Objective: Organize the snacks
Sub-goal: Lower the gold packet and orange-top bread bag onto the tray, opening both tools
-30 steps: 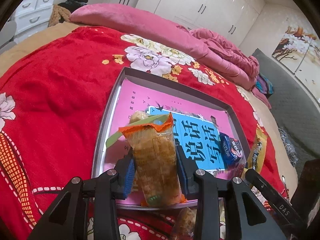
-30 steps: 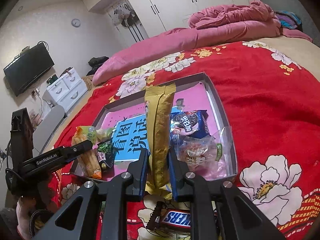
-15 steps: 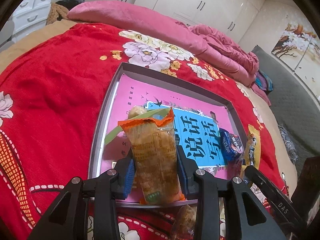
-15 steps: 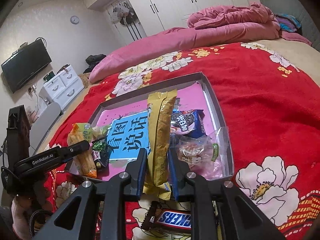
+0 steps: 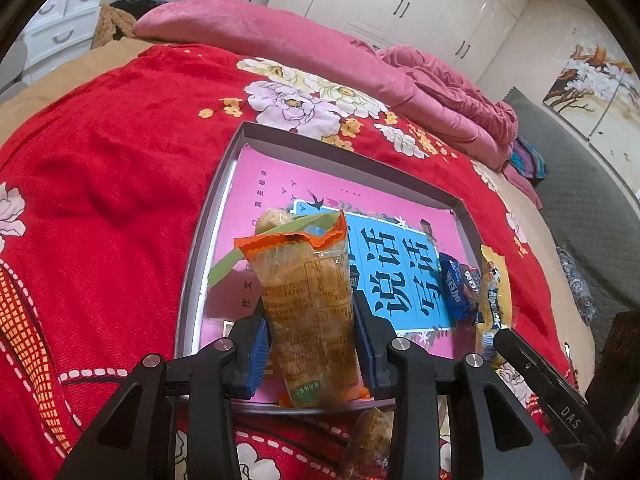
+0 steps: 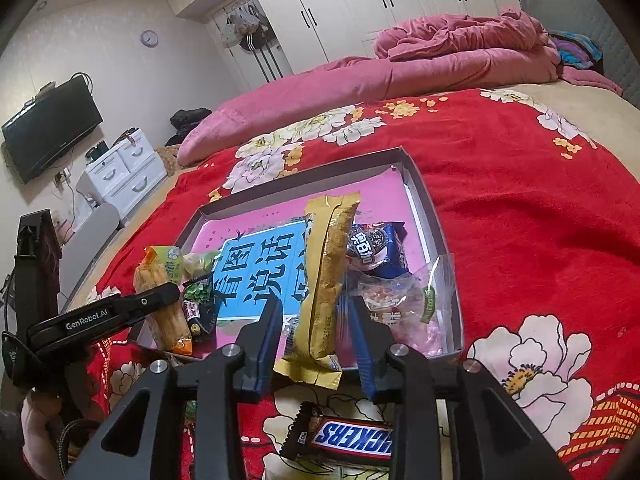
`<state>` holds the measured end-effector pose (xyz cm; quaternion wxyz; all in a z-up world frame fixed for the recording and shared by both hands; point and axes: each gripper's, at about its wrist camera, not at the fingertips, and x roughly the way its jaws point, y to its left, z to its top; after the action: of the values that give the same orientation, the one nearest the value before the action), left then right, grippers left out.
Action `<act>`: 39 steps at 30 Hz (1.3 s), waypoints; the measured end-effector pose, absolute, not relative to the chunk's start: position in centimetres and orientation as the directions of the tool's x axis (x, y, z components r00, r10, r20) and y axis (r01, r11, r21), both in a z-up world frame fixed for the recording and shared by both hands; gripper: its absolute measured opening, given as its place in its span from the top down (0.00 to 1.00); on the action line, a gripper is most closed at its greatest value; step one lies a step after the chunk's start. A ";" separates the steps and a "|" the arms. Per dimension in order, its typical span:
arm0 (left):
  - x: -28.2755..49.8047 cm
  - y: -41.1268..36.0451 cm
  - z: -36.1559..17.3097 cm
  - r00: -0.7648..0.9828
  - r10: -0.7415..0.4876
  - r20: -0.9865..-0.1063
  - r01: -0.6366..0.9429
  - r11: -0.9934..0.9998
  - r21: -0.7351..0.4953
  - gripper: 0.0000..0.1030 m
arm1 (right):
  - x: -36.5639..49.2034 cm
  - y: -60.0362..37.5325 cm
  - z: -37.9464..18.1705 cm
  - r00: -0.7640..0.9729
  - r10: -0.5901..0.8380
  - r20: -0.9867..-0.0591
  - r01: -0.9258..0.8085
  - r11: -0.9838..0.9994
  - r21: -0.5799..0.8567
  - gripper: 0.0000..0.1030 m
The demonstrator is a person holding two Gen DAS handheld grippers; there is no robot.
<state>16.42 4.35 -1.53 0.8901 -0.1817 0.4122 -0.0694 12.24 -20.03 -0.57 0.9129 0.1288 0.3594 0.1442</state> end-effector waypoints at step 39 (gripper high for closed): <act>16.1 4.6 -1.5 0.618 -0.294 -0.729 -0.027 0.919 -0.393 0.39 | 12.3 -22.7 -0.7 0.727 0.267 -0.632 -0.066 0.944 0.323 0.51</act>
<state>16.09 4.64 -1.50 0.8800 -0.1864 0.4303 -0.0757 12.29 -22.72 -0.66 0.9187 0.1404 0.3578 0.0907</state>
